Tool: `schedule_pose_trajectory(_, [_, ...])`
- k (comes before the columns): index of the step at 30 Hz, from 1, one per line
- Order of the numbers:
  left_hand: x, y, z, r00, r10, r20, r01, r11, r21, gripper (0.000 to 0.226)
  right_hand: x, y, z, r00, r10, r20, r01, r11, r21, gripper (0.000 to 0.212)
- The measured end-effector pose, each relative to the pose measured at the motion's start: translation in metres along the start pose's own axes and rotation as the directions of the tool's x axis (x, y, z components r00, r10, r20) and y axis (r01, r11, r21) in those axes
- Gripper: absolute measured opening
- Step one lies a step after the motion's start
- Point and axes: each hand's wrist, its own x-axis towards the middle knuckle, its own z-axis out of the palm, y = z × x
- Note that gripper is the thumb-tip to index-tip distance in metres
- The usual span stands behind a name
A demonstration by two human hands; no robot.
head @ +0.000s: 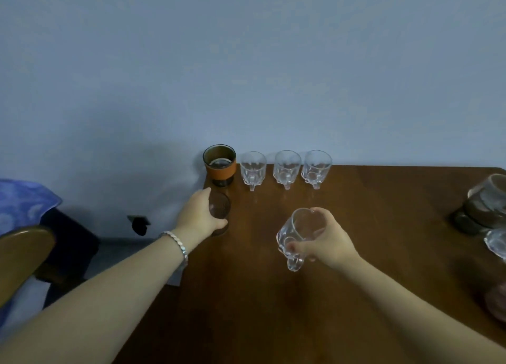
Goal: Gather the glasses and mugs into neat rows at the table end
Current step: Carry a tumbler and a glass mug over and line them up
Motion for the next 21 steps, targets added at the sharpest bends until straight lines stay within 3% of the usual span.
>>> schedule_pose_trajectory(4, [0.034,-0.008,0.003,0.996,0.052,0.069,-0.055,0.998,0.039,0.093,0.036,-0.021,0.034,0.999,0.052,0.010,-0.052,0.997,-0.062,0.095])
schedule_pose_trajectory(9, [0.060,-0.021,0.009,0.993,0.075,0.096,-0.078,0.997,0.026,0.091,0.083,-0.050,0.078,0.999,0.035,0.010,-0.029,0.947,-0.320,0.089])
schedule_pose_trajectory(13, [0.066,-0.030,0.011,0.989,0.124,0.079,-0.125,0.992,0.004,0.089,0.111,-0.064,0.104,1.000,0.014,-0.012,-0.018,0.907,-0.422,0.087])
schedule_pose_trajectory(17, [0.066,-0.034,0.014,0.988,0.148,0.054,-0.146,0.989,-0.036,0.088,0.120,-0.064,0.110,0.999,0.041,-0.021,-0.045,0.920,-0.388,0.091])
schedule_pose_trajectory(21, [0.056,-0.027,0.015,0.985,0.166,0.039,-0.163,0.985,-0.063,0.087,0.095,-0.053,0.098,0.999,0.049,-0.023,-0.054,0.945,-0.324,0.112])
